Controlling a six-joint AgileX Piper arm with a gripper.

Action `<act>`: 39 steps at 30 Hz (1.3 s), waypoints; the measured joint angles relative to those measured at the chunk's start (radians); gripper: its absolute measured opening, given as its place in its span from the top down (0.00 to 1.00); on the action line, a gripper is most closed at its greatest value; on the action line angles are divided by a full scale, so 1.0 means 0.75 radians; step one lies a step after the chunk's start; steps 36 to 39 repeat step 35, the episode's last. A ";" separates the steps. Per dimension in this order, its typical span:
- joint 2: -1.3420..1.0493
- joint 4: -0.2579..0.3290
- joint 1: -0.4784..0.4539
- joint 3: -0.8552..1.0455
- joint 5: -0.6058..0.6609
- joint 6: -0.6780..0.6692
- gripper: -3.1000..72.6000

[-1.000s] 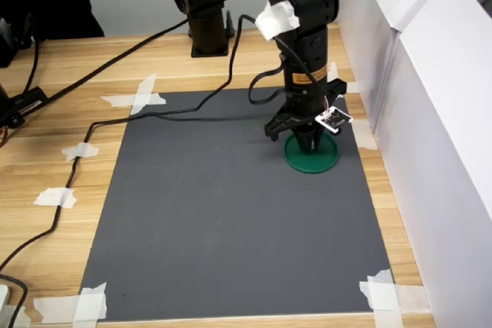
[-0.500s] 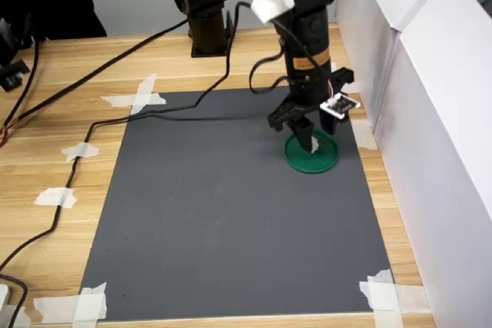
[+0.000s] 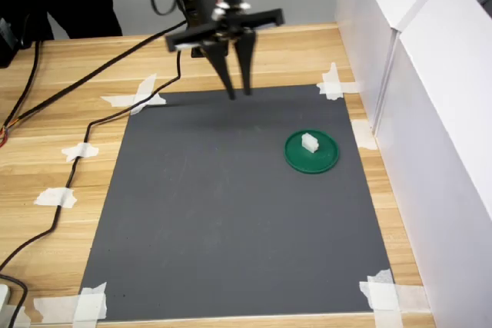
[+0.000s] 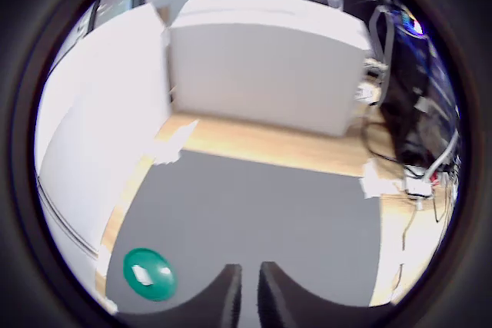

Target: Grasp a white terminal and put it on the green lid.

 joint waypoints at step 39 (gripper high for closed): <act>-1.403 -0.100 -0.277 0.819 0.009 0.000 0.98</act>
